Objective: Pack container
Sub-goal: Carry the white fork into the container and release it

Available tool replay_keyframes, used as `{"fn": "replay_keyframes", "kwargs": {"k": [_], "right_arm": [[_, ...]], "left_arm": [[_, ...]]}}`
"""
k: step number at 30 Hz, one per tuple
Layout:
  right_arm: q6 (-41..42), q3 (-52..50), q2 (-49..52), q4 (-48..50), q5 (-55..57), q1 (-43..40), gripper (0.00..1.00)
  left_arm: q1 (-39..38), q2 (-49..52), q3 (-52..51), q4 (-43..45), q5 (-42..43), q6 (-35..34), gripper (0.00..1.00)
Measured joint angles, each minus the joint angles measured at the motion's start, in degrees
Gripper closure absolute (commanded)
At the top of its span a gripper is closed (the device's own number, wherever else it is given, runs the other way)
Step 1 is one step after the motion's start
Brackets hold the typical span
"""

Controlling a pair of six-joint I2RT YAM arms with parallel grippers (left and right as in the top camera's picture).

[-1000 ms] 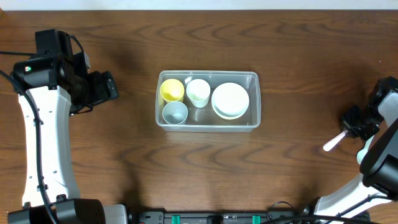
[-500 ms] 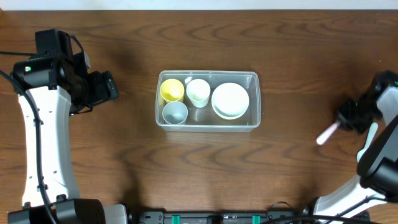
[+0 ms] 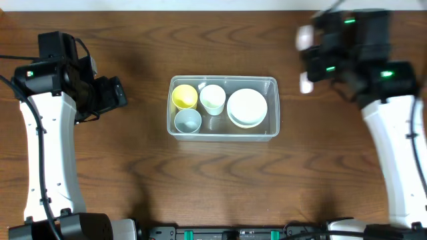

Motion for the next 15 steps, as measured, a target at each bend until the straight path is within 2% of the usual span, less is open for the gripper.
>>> {"fn": "replay_keyframes", "kwargs": {"k": [2,5,8,15], "right_arm": [[-3.9,-0.3,0.9,-0.2,-0.1,5.0,0.92],[-11.0,-1.6,2.2,-1.4,-0.1,11.6,0.90],[-17.9,-2.6,3.2,-2.6,-0.3,17.4,0.98],[-26.0,-2.9,7.8,-4.7,-0.3,24.1,0.99]], "left_arm": [[0.0,0.0,0.0,0.0,0.0,0.0,0.07],[0.0,0.0,0.0,0.0,0.0,0.0,0.07],[0.0,0.0,0.0,0.0,0.0,0.0,0.07],[0.0,0.0,0.0,0.0,0.0,0.0,0.07]]}}
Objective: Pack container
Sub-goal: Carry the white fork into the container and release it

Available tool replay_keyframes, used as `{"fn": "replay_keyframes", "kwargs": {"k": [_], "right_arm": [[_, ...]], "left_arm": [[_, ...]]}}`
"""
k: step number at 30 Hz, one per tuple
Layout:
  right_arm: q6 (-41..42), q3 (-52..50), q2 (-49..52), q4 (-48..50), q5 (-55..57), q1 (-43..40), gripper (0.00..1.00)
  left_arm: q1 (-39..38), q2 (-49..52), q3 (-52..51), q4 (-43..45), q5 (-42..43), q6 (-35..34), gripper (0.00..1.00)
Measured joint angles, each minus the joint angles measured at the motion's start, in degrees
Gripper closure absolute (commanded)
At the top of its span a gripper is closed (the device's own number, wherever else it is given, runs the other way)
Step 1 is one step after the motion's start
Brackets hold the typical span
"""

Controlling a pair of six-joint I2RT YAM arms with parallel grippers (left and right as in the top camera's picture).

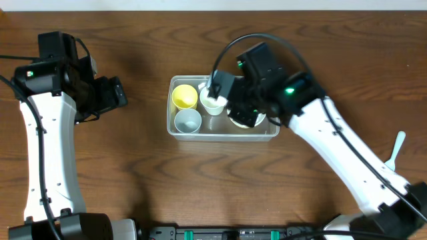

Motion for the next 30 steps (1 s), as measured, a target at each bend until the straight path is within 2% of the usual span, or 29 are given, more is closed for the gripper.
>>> {"fn": "replay_keyframes", "kwargs": {"k": [13,19,20,21,22,30], "right_arm": [[-2.4,-0.1,9.6,-2.1,0.1,0.8,0.97],[-2.6,-0.1,10.3,-3.3,0.2,0.8,0.72],[-2.9,-0.1,10.3,-3.4,0.3,0.8,0.56],[-2.6,-0.2,10.3,-3.4,0.3,0.8,0.45],[-2.8,-0.2,10.3,-3.4,0.3,0.8,0.41],[-2.6,-0.2,10.3,-3.0,0.3,0.8,0.46]], "left_arm": [[0.0,0.0,0.0,0.0,0.0,0.0,0.07],[0.0,0.0,0.0,0.0,0.0,0.0,0.07],[0.0,0.0,0.0,0.0,0.0,0.0,0.07],[0.0,0.0,0.0,0.0,0.0,0.0,0.07],[0.0,0.0,0.0,0.0,0.0,0.0,0.07],[0.0,0.0,0.0,0.0,0.0,0.0,0.07]]}}
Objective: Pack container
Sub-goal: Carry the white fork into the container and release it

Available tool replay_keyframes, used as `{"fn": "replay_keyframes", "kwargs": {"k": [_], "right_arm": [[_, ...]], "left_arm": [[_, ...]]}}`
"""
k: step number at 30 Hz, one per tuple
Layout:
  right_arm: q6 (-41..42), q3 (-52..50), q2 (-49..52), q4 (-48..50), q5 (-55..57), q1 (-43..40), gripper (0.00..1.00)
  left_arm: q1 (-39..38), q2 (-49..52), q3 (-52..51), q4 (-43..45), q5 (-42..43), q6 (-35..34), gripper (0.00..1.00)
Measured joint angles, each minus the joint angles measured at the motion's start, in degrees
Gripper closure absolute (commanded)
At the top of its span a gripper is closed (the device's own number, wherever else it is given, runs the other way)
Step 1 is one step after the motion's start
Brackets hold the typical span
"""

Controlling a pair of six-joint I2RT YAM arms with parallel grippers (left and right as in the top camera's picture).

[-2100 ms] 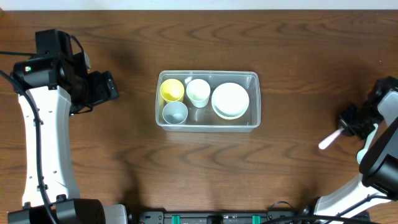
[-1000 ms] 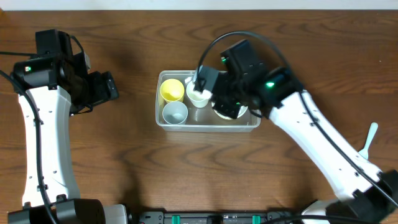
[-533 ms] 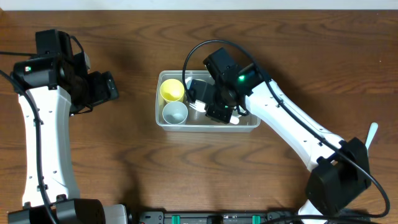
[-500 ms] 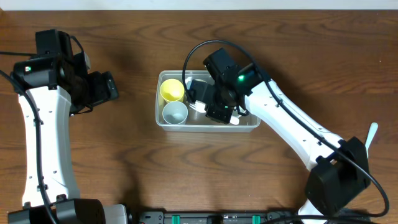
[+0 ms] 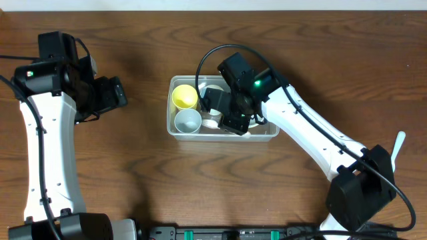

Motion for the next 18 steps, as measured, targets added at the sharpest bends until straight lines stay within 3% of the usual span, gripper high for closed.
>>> {"fn": "replay_keyframes", "kwargs": {"k": [4,10,14,18], "right_arm": [[5.0,-0.1,0.0,3.9,1.9,0.0,0.46],[25.1,-0.1,-0.7,8.3,11.8,-2.6,0.42],[36.4,-0.1,-5.2,8.9,15.5,-9.4,0.29],[43.6,0.0,-14.2,6.7,17.6,-23.0,0.27]], "left_arm": [[0.0,0.0,0.0,0.0,0.0,0.0,0.07],[0.0,0.0,0.0,0.0,0.0,0.0,0.07],[0.0,0.0,0.0,0.0,0.0,0.0,0.07],[0.0,0.0,0.0,0.0,0.0,0.0,0.07]]}}
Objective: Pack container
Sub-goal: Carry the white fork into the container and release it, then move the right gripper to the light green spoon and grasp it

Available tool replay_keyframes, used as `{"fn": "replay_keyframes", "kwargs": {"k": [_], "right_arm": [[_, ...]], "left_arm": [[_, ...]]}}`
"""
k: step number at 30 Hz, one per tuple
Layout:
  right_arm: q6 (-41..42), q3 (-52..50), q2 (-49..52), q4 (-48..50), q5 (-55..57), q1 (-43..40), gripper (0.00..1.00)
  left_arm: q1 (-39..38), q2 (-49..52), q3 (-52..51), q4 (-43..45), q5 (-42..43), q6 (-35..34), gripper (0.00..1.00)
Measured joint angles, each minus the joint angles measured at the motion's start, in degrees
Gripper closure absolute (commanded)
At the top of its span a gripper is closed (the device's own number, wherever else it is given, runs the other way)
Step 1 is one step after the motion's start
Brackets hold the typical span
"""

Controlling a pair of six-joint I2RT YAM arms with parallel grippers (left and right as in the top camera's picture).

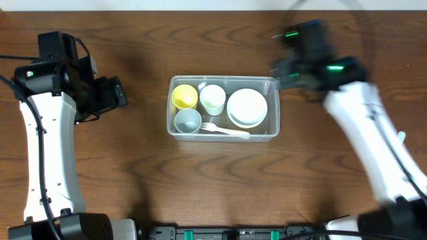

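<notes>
A clear plastic container [223, 80] sits mid-table. Inside are a yellow cup [185, 97], a white cup [213, 99], a grey-blue cup [188, 121] and a stack of white plates [247, 107]. A white fork [227, 129] lies flat along the container's front wall. My right gripper [277, 73] is motion-blurred just past the container's back right corner; whether it is open or shut cannot be told. My left gripper [119, 93] hangs well left of the container, its fingers a dark mass.
A white utensil [399, 138] peeks out beside the right arm near the table's right edge. Bare wood surrounds the container. The left arm runs down the left side.
My right gripper was down inside the container over the cups and plates. Now it is outside by the back right corner, and a white fork lies in the container's front.
My right gripper was first at the far right, holding something white. Then it hovered over the container, then sat low inside it. Now it is out again and a fork rests in the container. The left arm never moved.
</notes>
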Motion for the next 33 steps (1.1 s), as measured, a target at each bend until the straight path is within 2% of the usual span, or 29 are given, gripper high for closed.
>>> {"fn": "replay_keyframes", "kwargs": {"k": [4,9,17,21,27,33], "right_arm": [[2.8,0.6,-4.8,-5.6,1.6,-13.5,0.27],[5.0,0.7,-3.6,-12.6,1.6,-30.8,0.25],[3.6,0.6,2.8,-12.7,0.6,-48.4,0.25],[0.7,0.6,8.0,-11.9,0.2,-52.7,0.25],[-2.3,-1.1,16.5,-10.0,-0.2,-54.5,0.26],[-3.4,-9.3,19.8,-2.8,-0.3,-54.5,0.25]], "left_arm": [[0.0,0.0,0.0,0.0,0.0,0.0,0.07],[0.0,0.0,0.0,0.0,0.0,0.0,0.07],[0.0,0.0,0.0,-0.1,0.0,0.0,0.07],[0.0,0.0,0.0,0.2,0.0,0.0,0.07],[0.0,0.0,0.0,0.6,0.0,0.0,0.07],[0.0,0.0,0.0,0.7,0.0,0.0,0.07]]}}
